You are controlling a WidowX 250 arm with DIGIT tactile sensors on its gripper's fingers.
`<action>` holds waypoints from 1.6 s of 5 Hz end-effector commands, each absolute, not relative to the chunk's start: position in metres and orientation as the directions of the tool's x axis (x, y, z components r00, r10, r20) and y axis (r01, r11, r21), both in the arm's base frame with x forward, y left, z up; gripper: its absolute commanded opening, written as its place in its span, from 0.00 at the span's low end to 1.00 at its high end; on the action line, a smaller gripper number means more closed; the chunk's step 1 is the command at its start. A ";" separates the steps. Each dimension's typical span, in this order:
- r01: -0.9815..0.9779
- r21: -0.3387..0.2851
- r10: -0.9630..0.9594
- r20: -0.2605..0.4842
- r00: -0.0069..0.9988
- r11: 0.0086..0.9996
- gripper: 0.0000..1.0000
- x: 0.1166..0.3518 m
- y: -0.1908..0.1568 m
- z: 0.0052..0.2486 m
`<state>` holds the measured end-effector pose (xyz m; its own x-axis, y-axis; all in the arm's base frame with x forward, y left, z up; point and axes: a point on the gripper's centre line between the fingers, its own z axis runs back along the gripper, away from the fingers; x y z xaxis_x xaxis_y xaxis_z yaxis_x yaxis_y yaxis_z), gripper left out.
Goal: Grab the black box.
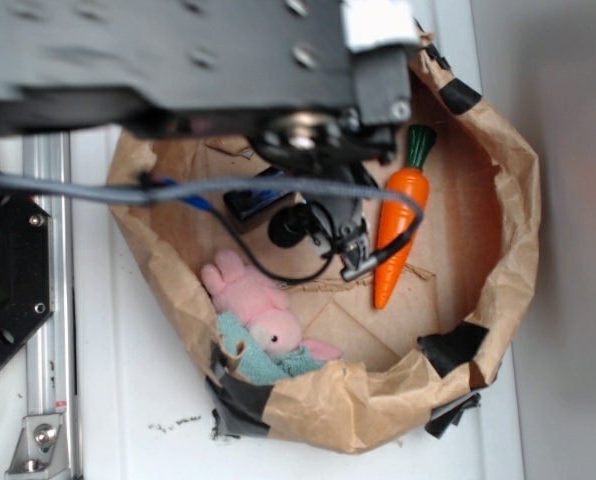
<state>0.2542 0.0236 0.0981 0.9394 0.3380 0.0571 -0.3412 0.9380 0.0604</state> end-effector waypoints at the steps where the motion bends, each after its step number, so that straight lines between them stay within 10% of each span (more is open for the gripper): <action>1: -0.258 0.032 0.257 0.020 0.966 0.966 1.00 0.246 0.027 0.083; 5: -0.350 0.035 0.350 0.020 0.937 0.936 1.00 0.225 0.069 0.077; 8: -0.334 0.008 0.333 0.053 0.941 0.943 1.00 0.238 0.025 0.034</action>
<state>0.2329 0.0234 0.0251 0.9391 0.3433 0.0182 -0.3436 0.9388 0.0240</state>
